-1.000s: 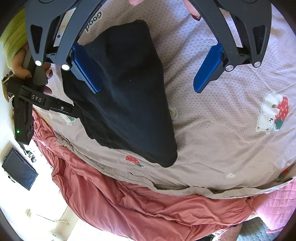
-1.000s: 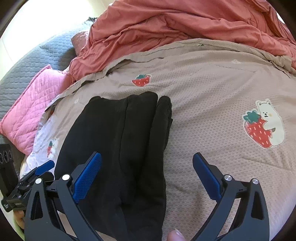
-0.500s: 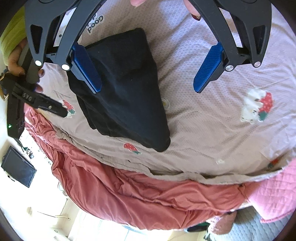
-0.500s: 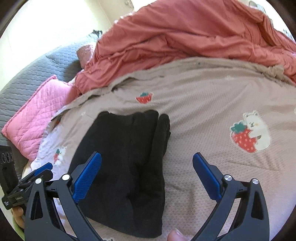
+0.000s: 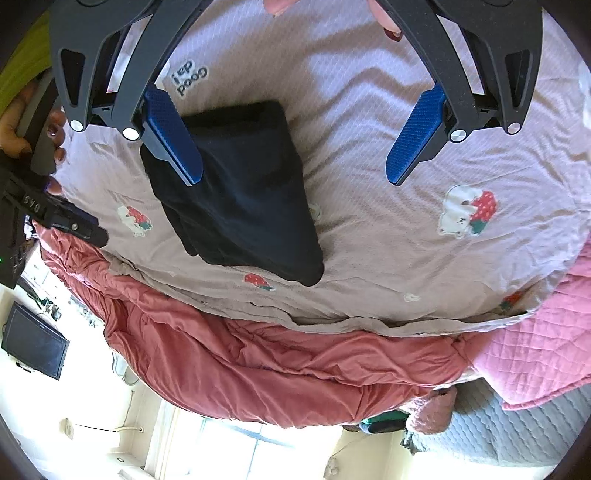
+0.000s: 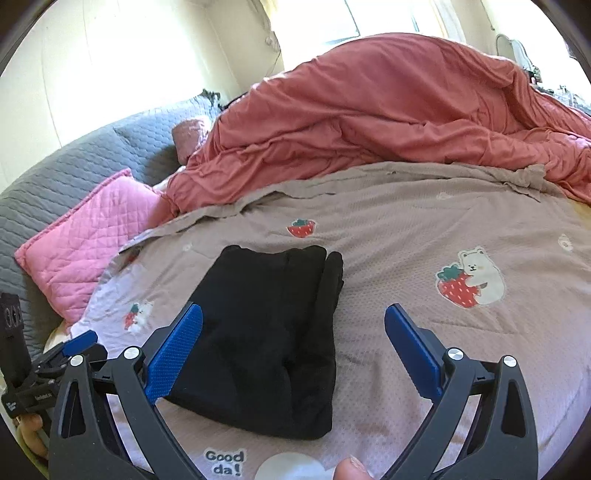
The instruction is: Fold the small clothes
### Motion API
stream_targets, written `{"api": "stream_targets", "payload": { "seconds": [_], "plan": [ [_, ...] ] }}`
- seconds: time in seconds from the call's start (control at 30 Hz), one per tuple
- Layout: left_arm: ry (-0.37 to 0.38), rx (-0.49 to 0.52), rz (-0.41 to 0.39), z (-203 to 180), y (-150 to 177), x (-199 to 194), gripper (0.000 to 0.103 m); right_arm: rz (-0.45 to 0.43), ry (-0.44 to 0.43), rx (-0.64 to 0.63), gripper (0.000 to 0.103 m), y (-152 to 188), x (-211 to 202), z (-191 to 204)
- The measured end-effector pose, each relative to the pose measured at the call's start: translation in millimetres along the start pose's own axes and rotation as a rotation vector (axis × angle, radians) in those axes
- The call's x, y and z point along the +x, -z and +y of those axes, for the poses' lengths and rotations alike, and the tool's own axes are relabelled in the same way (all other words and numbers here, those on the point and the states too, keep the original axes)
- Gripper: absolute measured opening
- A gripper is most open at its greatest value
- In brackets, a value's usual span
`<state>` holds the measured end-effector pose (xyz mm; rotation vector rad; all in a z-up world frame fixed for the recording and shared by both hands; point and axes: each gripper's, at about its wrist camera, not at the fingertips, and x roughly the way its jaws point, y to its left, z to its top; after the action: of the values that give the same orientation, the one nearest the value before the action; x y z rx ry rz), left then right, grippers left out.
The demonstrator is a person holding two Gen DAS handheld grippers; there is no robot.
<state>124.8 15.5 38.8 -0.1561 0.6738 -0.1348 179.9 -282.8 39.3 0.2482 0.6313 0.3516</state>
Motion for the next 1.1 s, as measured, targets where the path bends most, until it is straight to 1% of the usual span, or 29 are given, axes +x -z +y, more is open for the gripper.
{"api": "stream_targets", "payload": {
  "seconds": [0.2,0.5,0.57,0.8,0.97,1.1],
  "plan": [
    [-0.03,-0.016,0.023,7,14,-10,0.093,-0.021,0.009,0.009,0.098,15,-23,3],
    [-0.068,-0.033,0.036,10,36,-28,0.093,-0.058,0.096,-0.077,0.098,44,-52,20],
    [-0.076,-0.034,0.041,11,43,-31,0.093,-0.059,0.105,-0.085,0.098,51,-57,24],
    [-0.073,-0.055,0.075,11,64,-35,0.093,-0.021,0.148,-0.11,0.098,79,-62,30],
    [-0.08,-0.068,0.094,13,74,-34,0.093,0.033,0.173,-0.112,0.098,101,-52,32],
    [-0.092,-0.055,0.11,9,80,-29,0.093,0.061,0.177,-0.098,0.098,109,-45,34]
  ]
}}
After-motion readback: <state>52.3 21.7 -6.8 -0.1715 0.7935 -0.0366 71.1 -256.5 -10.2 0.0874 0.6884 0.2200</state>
